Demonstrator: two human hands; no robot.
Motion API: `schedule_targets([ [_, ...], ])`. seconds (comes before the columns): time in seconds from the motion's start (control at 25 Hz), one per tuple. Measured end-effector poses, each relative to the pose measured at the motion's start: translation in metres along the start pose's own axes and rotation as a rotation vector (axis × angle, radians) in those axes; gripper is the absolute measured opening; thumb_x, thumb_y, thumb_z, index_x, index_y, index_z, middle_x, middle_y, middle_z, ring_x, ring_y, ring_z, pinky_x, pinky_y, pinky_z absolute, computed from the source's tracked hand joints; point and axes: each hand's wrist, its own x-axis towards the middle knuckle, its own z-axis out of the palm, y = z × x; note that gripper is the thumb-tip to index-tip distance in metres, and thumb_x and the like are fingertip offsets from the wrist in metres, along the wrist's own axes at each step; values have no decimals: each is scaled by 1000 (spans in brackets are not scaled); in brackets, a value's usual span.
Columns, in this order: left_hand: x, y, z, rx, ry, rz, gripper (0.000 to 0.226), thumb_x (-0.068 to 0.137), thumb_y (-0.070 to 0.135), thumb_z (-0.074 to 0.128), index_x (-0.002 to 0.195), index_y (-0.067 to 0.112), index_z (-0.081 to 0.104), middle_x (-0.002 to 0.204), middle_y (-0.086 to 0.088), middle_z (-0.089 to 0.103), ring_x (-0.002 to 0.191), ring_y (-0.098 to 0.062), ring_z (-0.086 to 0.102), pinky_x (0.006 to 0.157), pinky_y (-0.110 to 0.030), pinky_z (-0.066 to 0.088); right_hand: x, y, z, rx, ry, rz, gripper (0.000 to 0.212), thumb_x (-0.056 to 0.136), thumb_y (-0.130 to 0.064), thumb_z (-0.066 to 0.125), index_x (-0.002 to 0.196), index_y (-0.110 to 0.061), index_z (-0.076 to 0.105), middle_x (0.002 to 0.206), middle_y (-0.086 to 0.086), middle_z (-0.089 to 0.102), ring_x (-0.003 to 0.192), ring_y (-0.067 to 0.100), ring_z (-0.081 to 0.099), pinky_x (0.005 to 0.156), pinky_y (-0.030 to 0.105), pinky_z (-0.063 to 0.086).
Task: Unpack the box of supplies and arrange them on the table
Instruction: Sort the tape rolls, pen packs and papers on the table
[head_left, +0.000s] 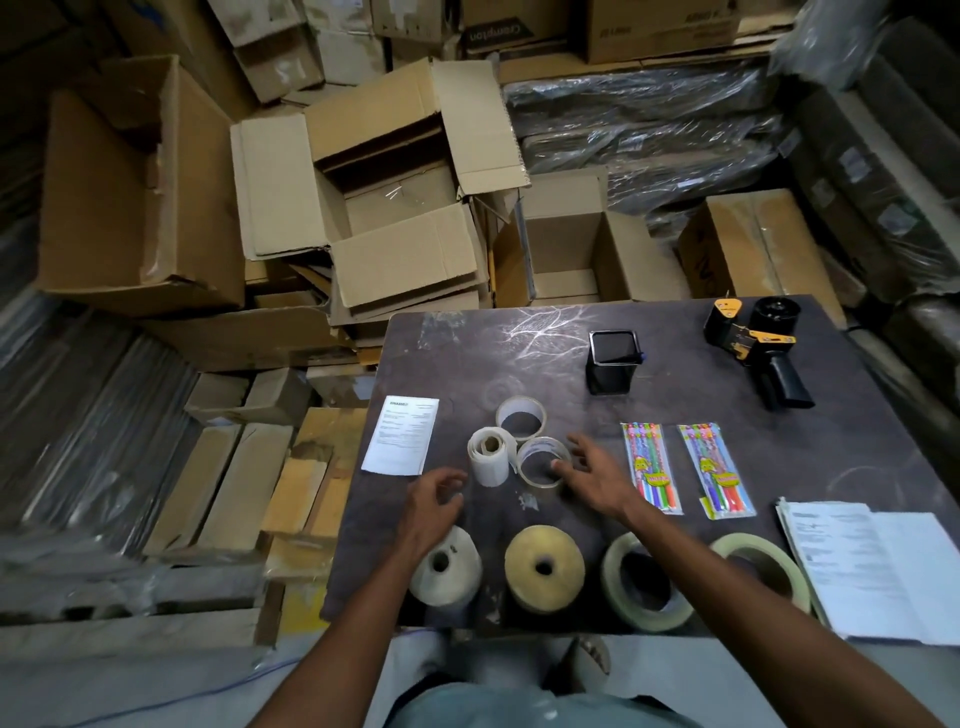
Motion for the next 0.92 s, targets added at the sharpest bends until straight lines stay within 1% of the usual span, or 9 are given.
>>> schedule_targets([
  [0.2, -14, 0, -5, -61, 31, 51, 23, 83, 2, 68, 99, 16, 75, 93, 5, 74, 86, -2, 69, 79, -23, 57, -48, -14, 4, -6, 33, -78, 44, 93, -29, 69, 133, -18, 54, 115, -1, 61, 110, 16, 59, 98, 29, 47],
  [0.32, -31, -9, -10, -128, 15, 35, 19, 83, 15, 75, 101, 20, 73, 86, 5, 73, 83, -6, 69, 75, -25, 56, -76, -12, 22, -22, 49, -89, 52, 87, -41, 73, 132, -26, 54, 115, -7, 61, 111, 10, 57, 95, 24, 43],
  [0.4, -45, -20, -14, -174, -2, 1, 32, 78, 30, 81, 108, 24, 71, 92, 6, 73, 88, -10, 69, 76, -30, 59, -94, -6, 35, -26, 79, -107, 47, 82, -48, 76, 122, -34, 56, 118, -14, 62, 115, 7, 58, 100, 26, 44],
  [0.48, -62, -31, -17, -161, -21, -42, 52, 71, 49, 81, 116, 28, 66, 108, 8, 69, 100, -11, 64, 85, -31, 57, -111, -1, 49, -9, 86, -98, 46, 80, -50, 77, 118, -37, 55, 120, -14, 62, 115, 9, 59, 103, 31, 47],
  [0.56, -80, -41, -17, -150, -3, -18, 70, 61, 61, 81, 120, 29, 63, 116, 10, 66, 106, -11, 61, 91, -31, 54, -131, 1, 63, -82, 111, -58, 70, 76, -51, 80, 135, -31, 48, 127, -8, 55, 121, 14, 54, 105, 29, 41],
  [0.64, -94, -47, -16, -192, -6, -5, 80, 55, 60, 87, 124, 30, 59, 120, 11, 65, 110, -10, 62, 95, -33, 54, -144, 8, 77, -140, 140, -15, 101, 66, -55, 85, 148, -22, 36, 138, -1, 46, 128, 17, 45, 107, 27, 34],
  [0.72, -103, -50, -17, -198, -29, 0, 93, 50, 59, 91, 131, 34, 52, 127, 14, 62, 116, -9, 59, 99, -36, 53, -152, 16, 89, -129, 183, 14, 126, 52, -63, 87, 154, -21, 26, 147, -2, 38, 135, 16, 39, 112, 28, 32],
  [0.8, -107, -51, -19, -174, -38, 24, 102, 43, 62, 93, 132, 37, 49, 128, 17, 61, 119, -8, 57, 101, -35, 51, -153, 23, 97, -136, 248, 17, 136, 46, -63, 89, 156, -22, 20, 151, 0, 35, 139, 16, 36, 114, 28, 30],
  [0.92, -111, -49, -18, -145, 16, 84, 105, 39, 57, 96, 131, 37, 50, 128, 18, 60, 119, -6, 56, 100, -31, 49, -150, 23, 107, -96, 345, 49, 135, 47, -52, 93, 156, -21, 21, 152, 2, 38, 140, 19, 38, 116, 30, 31],
])
